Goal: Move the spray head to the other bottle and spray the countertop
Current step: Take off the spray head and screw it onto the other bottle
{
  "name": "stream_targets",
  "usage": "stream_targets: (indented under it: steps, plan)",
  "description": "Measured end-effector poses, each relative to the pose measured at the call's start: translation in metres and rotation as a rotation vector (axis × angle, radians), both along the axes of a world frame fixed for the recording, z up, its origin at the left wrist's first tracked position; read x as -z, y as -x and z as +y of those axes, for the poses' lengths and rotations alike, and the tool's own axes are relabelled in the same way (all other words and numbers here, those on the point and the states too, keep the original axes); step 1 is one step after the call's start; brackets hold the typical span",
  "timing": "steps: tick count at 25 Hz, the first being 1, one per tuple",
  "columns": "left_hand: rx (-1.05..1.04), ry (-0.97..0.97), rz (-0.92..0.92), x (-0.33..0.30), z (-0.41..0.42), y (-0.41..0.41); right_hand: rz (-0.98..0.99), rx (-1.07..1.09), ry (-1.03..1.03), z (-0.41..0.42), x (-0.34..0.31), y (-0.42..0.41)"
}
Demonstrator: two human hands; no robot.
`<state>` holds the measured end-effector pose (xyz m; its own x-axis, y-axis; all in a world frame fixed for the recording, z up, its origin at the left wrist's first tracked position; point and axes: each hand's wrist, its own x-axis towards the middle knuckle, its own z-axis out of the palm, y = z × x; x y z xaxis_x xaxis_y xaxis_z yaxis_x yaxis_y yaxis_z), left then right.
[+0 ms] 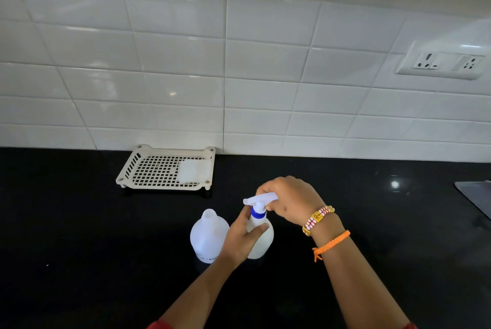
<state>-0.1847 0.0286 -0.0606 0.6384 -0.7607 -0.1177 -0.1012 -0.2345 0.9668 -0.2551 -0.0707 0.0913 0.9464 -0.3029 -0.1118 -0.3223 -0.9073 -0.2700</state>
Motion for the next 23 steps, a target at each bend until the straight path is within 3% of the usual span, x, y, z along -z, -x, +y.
stream_targets:
  steps: [7, 12, 14, 19, 23]
  plan:
    - [-0.023, -0.008, -0.059, 0.0, 0.0, 0.004, 0.108, 0.14, 0.205, 0.023, -0.005, -0.017]
    - [-0.122, 0.078, -0.05, -0.01, -0.001, 0.017, 0.169, 0.292, -0.013, 0.029, -0.008, -0.032]
    - [-0.114, 0.104, -0.008, -0.008, -0.002, 0.013, 0.191, 0.172, -0.079, 0.009, -0.014, -0.024]
    - [-0.047, 0.132, 0.066, -0.006, 0.001, 0.012, 0.242, -0.343, 0.125, -0.01, -0.011, -0.01]
    - [-0.062, 0.084, 0.085, 0.002, 0.003, 0.01, 0.052, -0.155, 0.15, -0.003, 0.005, -0.021]
